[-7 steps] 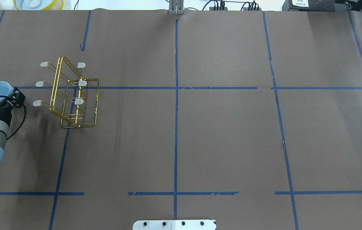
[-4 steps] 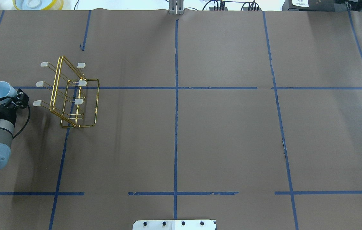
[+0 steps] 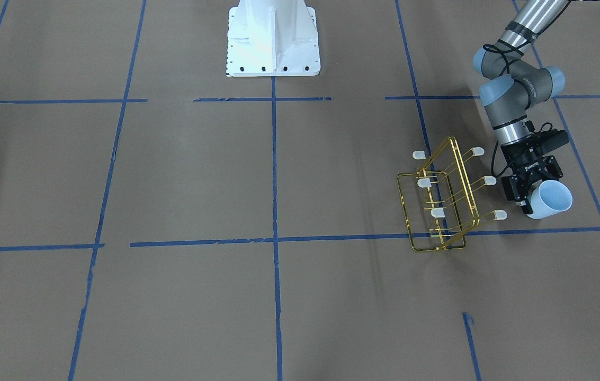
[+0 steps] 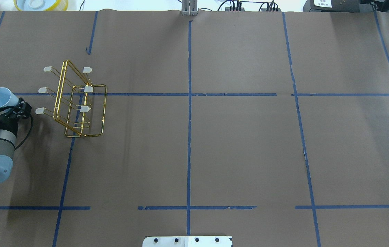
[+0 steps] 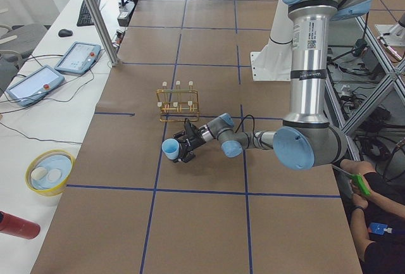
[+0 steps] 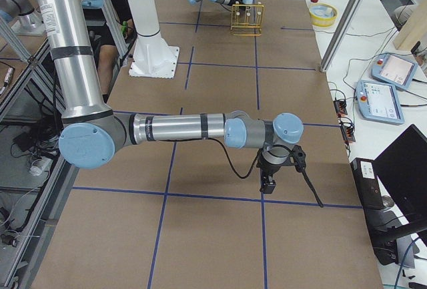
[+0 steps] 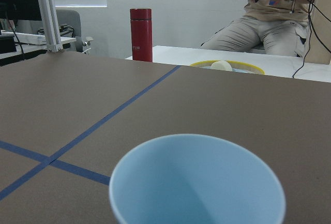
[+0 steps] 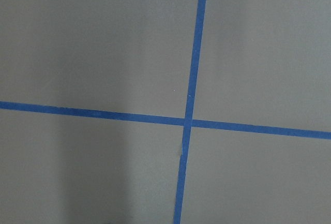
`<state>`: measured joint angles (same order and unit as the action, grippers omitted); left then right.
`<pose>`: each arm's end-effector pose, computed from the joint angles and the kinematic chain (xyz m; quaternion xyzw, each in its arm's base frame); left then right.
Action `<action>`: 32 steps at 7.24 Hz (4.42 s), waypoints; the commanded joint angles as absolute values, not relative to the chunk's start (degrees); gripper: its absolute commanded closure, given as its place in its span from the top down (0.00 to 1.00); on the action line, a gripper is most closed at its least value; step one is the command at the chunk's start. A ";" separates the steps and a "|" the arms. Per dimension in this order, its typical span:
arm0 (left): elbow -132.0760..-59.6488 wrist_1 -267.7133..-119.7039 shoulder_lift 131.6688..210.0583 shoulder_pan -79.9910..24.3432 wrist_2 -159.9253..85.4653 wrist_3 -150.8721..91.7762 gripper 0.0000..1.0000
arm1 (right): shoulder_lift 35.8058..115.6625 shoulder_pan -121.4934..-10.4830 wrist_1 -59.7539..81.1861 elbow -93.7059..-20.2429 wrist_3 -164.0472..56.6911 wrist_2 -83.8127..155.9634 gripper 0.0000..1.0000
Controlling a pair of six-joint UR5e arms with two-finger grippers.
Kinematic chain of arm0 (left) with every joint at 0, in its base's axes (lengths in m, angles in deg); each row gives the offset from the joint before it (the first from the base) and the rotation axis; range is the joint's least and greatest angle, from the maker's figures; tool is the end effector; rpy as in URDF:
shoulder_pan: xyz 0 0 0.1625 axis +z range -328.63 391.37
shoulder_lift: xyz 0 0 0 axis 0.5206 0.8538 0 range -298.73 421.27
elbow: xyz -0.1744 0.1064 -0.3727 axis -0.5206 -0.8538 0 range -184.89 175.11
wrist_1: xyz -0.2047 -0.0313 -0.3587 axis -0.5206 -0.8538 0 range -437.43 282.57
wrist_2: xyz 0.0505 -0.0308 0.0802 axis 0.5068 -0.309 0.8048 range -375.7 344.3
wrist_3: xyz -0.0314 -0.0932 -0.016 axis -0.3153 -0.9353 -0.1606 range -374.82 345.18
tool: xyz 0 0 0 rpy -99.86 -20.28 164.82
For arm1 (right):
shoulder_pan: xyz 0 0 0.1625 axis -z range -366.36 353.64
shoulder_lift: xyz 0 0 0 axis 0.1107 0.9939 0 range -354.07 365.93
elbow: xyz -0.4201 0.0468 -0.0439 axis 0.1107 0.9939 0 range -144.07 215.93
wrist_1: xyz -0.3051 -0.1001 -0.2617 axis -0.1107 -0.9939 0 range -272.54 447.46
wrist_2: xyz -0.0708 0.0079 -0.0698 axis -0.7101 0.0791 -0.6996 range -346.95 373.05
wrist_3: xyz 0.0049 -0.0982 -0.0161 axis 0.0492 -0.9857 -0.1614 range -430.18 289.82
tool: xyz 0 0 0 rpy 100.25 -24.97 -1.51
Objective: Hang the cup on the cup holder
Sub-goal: 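Lift the light-blue cup with the left gripper and tilt it sideways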
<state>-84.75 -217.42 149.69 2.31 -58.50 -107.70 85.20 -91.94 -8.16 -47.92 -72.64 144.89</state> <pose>0.3302 -0.4196 0.6585 0.4364 0.2069 -0.3644 0.7962 0.0228 -0.5719 0.6248 -0.0146 -0.3568 -0.0528 0.9326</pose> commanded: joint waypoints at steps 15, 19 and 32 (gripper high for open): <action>-89.68 -218.40 149.43 -4.99 -64.70 -102.04 0.06 | 85.20 -91.96 -8.16 -47.91 -72.64 144.89 1.00; -102.95 -233.71 140.49 -10.99 -75.46 -96.47 0.00 | 85.20 -91.96 -8.16 -47.91 -72.64 144.89 1.00; -110.54 -266.31 137.65 -9.33 -75.11 -175.26 0.00 | 85.20 -91.96 -8.16 -47.91 -72.64 144.89 1.00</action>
